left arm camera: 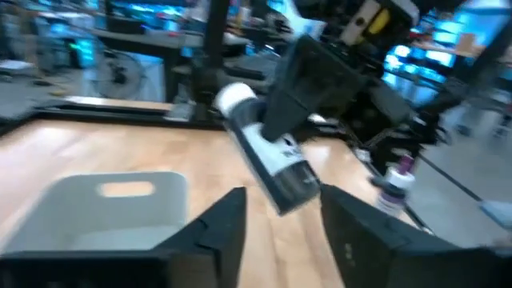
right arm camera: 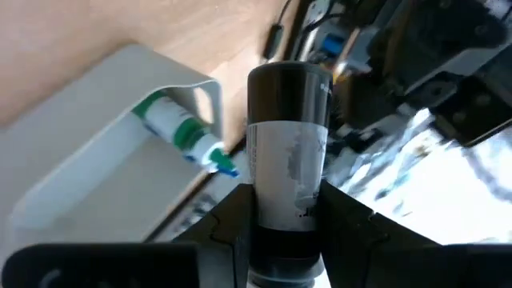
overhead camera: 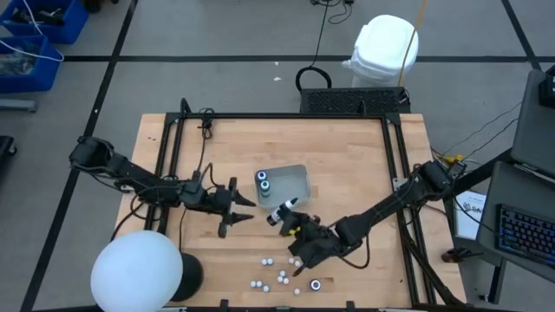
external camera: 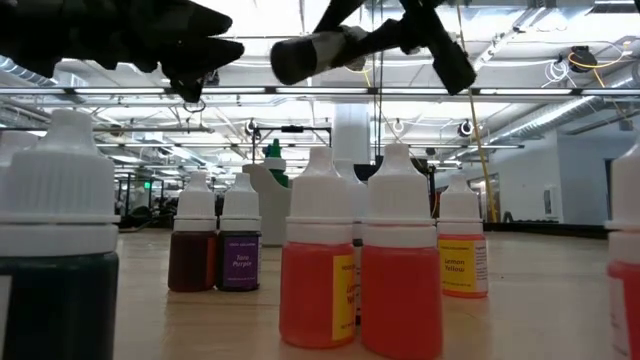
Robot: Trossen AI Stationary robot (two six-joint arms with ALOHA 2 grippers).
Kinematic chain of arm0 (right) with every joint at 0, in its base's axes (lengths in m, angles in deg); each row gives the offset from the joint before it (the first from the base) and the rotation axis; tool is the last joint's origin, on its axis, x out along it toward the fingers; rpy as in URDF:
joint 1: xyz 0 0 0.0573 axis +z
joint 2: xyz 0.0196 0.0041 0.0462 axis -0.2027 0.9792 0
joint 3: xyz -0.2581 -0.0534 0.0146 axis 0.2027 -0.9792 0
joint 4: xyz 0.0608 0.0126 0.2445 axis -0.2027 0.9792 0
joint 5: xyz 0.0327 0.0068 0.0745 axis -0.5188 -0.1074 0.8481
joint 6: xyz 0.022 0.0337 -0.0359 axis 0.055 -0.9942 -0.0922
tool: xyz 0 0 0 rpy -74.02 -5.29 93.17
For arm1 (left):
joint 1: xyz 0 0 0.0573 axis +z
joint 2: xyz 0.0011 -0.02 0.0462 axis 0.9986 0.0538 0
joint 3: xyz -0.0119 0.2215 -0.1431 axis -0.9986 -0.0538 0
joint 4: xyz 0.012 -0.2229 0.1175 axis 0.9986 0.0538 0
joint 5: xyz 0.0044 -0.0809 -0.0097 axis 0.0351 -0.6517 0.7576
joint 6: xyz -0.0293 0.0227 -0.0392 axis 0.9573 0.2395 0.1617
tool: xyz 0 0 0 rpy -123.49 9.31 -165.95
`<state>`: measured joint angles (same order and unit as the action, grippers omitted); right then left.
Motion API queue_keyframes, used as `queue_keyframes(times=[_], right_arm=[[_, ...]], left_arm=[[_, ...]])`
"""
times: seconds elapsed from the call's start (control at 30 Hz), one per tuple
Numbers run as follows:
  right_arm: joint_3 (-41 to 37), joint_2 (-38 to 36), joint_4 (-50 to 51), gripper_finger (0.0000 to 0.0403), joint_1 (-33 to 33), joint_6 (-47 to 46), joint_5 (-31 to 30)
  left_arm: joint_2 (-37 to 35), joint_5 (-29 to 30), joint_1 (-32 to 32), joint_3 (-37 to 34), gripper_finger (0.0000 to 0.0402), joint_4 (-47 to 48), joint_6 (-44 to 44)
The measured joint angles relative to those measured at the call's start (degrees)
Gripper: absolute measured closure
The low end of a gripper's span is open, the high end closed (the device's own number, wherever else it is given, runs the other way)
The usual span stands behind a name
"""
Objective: Pick & Place food coloring
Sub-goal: Put the large black food coloring bottle into the gray bin
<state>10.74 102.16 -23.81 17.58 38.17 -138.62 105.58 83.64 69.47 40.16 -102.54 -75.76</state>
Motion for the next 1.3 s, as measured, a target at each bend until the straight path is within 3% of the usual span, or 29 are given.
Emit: queue_keyframes(times=[0.13,0.3,0.57,0.83,1.13,1.3], right_arm=[[-3.6,0.3,-12.0,0.0302,-0.8,12.3,-0.1],[-9.6,0.3,-24.6,0.03,-1.9,28.0,0.3],[-14.1,0.3,-28.1,0.0303,-2.3,30.1,1.5],[-14.1,0.3,-33.8,0.0303,-1.2,34.0,2.4],[-14.1,0.2,-39.8,0.0303,-3.2,39.1,8.5],[-14.1,0.2,-42.4,0.0303,-4.6,43.3,10.4]], left_arm=[[3.5,-4.6,0.2,2.8,0.0167,1.4,-1.4],[7.0,-4.8,1.8,7.5,0.01,6.3,0.4],[8.8,-3.0,5.3,10.5,0.0024,11.4,4.8],[9.4,-2.1,5.9,10.1,0.0009,11.5,6.0],[10.3,-8.0,5.9,10.1,0.0009,7.4,5.3],[10.3,-8.1,5.9,10.1,0.0009,8.0,5.3]])
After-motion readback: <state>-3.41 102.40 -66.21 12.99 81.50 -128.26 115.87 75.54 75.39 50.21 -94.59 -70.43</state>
